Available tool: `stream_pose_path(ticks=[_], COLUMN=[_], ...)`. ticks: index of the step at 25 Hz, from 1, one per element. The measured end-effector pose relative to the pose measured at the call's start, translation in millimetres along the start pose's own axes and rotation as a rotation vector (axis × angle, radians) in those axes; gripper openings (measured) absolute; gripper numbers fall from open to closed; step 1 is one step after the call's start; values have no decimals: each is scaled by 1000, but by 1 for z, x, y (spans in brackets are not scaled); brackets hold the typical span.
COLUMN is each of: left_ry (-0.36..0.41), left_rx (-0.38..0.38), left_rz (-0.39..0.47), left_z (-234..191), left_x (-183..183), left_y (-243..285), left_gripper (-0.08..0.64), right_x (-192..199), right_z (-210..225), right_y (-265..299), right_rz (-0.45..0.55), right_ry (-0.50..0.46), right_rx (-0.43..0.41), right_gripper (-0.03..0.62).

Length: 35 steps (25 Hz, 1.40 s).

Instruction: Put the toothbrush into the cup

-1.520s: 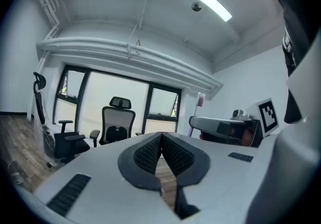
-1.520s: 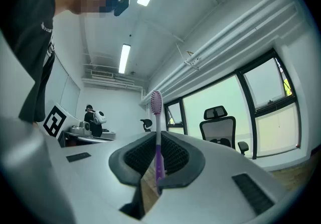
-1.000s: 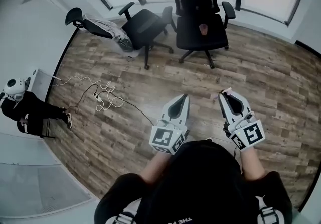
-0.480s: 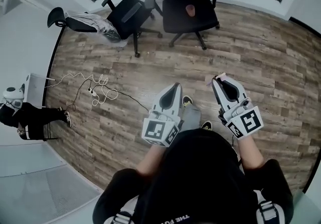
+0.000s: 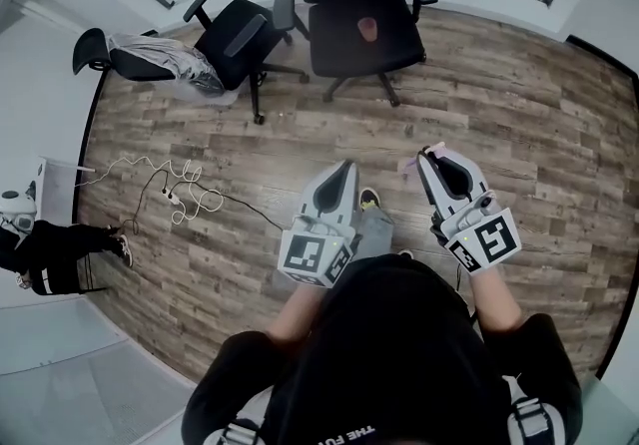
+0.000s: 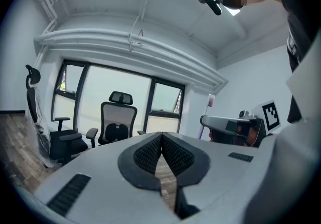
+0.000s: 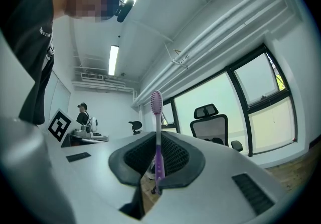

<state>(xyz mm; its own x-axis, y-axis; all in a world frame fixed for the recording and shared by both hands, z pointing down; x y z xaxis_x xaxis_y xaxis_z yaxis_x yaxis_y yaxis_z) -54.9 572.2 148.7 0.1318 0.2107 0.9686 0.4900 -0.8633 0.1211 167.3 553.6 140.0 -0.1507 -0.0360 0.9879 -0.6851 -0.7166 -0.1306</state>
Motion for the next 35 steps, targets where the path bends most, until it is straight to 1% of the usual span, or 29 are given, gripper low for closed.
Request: stream_pose_path(ticks=[9, 15, 19, 22, 25, 32, 35], left_ry=[-17, -35, -43, -42, -41, -67, -75], left_rx=[26, 56, 80, 88, 85, 69, 58], left_rz=[2, -11, -2, 7, 5, 22, 25], left_z=[-66, -121, -155, -178, -197, -222, -230], left_x=[-32, -44, -53, -57, -59, -62, -62], left_y=[65, 103, 124, 135, 141, 141, 139], left_gripper=[21, 22, 22, 21, 23, 23, 21], right_x=[-5, 1, 9, 16, 17, 16, 16], right_z=[40, 52, 57, 59, 58, 59, 56], right_y=[89, 152, 189, 211, 229, 254, 264], right_rz=[-18, -33, -56, -64, -67, -75, -82], right_ry=[-15, -29, -38, -39, -48, -56, -67], right_rx=[12, 17, 28, 40, 35, 36, 23], right_gripper=[43, 43, 43, 43, 43, 43, 43])
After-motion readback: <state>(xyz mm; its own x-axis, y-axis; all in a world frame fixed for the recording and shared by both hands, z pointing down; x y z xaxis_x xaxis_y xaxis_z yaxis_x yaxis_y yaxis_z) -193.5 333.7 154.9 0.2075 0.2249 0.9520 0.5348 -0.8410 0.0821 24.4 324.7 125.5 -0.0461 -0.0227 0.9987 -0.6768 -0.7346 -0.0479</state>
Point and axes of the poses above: the fingertips, and each gripper's own axes: y forward along the fingers, z to its right, x out of its underside, the point moved 9 cm from there along -y, backward along the fingers, and after that the axes turned 4 degrees about -y, right-handed, at the moved point
